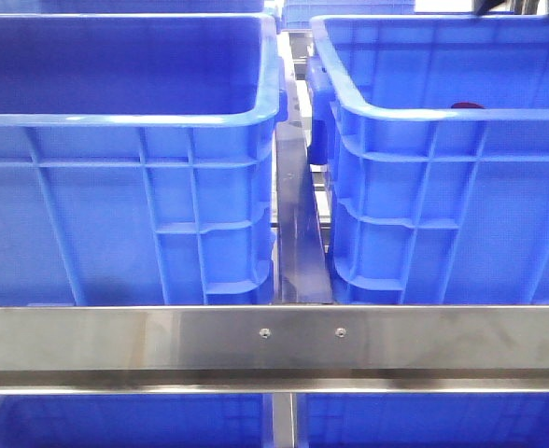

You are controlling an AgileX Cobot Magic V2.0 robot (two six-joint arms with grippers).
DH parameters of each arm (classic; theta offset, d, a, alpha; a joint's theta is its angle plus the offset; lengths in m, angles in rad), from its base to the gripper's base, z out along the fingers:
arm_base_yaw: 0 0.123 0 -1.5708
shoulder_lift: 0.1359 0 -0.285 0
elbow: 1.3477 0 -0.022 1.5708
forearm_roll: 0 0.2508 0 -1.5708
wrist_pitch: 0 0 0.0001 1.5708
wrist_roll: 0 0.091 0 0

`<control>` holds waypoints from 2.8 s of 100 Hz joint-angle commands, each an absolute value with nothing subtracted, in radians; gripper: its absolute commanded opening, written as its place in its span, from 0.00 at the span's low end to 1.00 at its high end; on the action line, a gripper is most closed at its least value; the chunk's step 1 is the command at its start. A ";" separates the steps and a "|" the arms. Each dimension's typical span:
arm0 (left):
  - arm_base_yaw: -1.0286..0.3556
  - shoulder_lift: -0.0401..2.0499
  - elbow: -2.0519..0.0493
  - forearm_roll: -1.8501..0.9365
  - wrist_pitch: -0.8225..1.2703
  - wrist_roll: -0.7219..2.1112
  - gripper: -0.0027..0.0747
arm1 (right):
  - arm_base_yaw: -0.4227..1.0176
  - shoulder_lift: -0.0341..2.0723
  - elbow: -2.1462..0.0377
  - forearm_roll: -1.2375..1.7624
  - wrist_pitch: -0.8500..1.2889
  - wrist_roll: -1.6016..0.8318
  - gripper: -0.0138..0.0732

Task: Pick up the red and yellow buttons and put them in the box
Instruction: 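Lower the red button into the bin and open the right gripper, then move the left gripper back over the button bin toward a yellow button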

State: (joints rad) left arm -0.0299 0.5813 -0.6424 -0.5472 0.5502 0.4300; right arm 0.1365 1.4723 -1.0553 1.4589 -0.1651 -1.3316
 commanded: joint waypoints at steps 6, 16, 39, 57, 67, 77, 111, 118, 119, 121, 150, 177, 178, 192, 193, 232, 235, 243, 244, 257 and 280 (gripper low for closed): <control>-0.027 0.582 -0.670 -0.574 0.484 0.421 0.01 | 0.134 1.255 -0.970 1.441 -0.174 -1.341 0.81; -0.027 0.582 -0.670 -0.574 0.484 0.421 0.01 | 0.134 1.110 -0.883 1.441 -0.157 -1.341 0.81; -0.027 0.582 -0.670 -0.574 0.484 0.421 0.01 | 0.134 0.825 -0.700 1.441 -0.076 -1.341 0.80; -0.027 0.582 -0.670 -0.574 0.484 0.421 0.01 | 0.134 0.666 -0.590 1.441 -0.026 -1.341 0.71; -0.027 0.582 -0.670 -0.574 0.484 0.421 0.01 | 0.134 0.598 -0.552 1.441 -0.026 -1.341 0.55; -0.027 0.582 -0.670 -0.574 0.484 0.421 0.01 | 0.134 0.565 -0.539 1.441 -0.026 -1.341 0.36; -0.027 0.582 -0.670 -0.574 0.484 0.421 0.02 | 0.134 0.559 -0.539 1.441 -0.010 -1.341 0.08; -0.027 0.582 -0.670 -0.574 0.484 0.421 0.06 | 0.134 0.559 -0.539 1.441 -0.010 -1.341 0.08; -0.027 0.582 -0.670 -0.574 0.484 0.421 0.07 | 0.134 0.559 -0.539 1.441 -0.010 -1.341 0.08; -0.027 0.582 -0.670 -0.574 0.484 0.421 0.09 | 0.134 0.559 -0.539 1.441 -0.010 -1.341 0.08; -0.027 0.582 -0.670 -0.574 0.484 0.421 0.63 | 0.134 0.559 -0.539 1.441 0.031 -1.341 0.08; -0.027 0.628 -0.708 -0.572 0.450 0.423 0.72 | 0.134 0.559 -0.539 1.441 0.035 -1.341 0.08; -0.027 0.632 -0.711 -0.572 0.449 0.423 0.72 | 0.134 0.559 -0.539 1.441 0.035 -1.341 0.08; -0.027 0.762 -0.807 -0.548 0.447 0.423 0.72 | 0.134 0.559 -0.539 1.441 0.035 -1.341 0.08; -0.027 0.778 -0.817 -0.546 0.449 0.423 0.72 | 0.134 0.559 -0.539 1.441 0.035 -1.341 0.08; -0.027 1.226 -1.077 -0.391 0.462 0.345 0.72 | 0.134 0.559 -0.539 1.441 0.035 -1.341 0.08; -0.027 1.260 -1.096 -0.366 0.462 0.332 0.72 | 0.134 0.559 -0.539 1.441 0.035 -1.341 0.08; -0.027 1.329 -1.131 -0.307 0.462 0.288 0.72 | 0.134 0.559 -0.539 1.441 0.035 -1.341 0.08; -0.027 1.340 -1.137 -0.298 0.462 0.285 0.72 | 0.134 0.559 -0.539 1.441 0.035 -1.341 0.08; -0.027 1.427 -1.178 -0.223 0.462 0.213 0.72 | 0.134 0.559 -0.539 1.441 0.035 -1.341 0.08; -0.025 1.533 -1.194 -0.212 0.454 0.210 0.72 | 0.134 0.559 -0.539 1.441 0.035 -1.341 0.08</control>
